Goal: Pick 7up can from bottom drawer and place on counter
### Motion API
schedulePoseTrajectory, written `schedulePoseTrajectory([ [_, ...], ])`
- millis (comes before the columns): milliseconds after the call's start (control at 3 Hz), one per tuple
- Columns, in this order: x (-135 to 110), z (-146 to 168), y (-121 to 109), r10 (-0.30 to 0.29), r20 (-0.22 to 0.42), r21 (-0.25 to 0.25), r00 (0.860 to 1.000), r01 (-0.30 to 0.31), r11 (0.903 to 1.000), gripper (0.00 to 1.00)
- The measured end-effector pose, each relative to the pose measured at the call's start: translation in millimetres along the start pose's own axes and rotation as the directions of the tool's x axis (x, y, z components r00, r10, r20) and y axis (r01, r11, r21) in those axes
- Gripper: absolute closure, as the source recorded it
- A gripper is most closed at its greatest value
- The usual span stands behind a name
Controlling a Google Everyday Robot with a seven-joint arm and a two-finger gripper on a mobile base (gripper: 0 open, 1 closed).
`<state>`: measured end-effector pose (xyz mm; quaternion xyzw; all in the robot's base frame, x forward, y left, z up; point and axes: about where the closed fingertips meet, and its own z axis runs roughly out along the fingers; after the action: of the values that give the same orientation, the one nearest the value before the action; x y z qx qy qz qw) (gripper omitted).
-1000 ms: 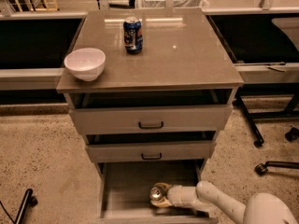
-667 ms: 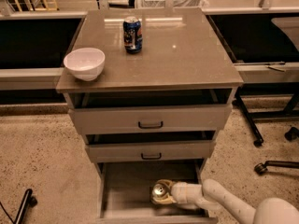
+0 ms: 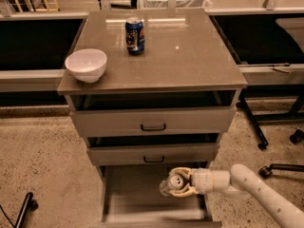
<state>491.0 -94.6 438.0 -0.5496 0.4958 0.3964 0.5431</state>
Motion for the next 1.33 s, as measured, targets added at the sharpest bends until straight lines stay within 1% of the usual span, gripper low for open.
schedulePoseTrajectory([
  [333,-15,-2,1,-0.007,0.024,-0.033,1.000,0.007,0.9994,1.00],
  [667,-16,-2,-2,0.020,0.061,-0.056,0.998,-0.016,0.9983,1.00],
  [1000,-68,-26,-29,0.000,0.201,-0.045,0.980,0.009,0.9989,1.00],
  [1333,-140,-68,-34,-0.103,0.255,-0.032,0.962,0.115,0.9929,1.00],
])
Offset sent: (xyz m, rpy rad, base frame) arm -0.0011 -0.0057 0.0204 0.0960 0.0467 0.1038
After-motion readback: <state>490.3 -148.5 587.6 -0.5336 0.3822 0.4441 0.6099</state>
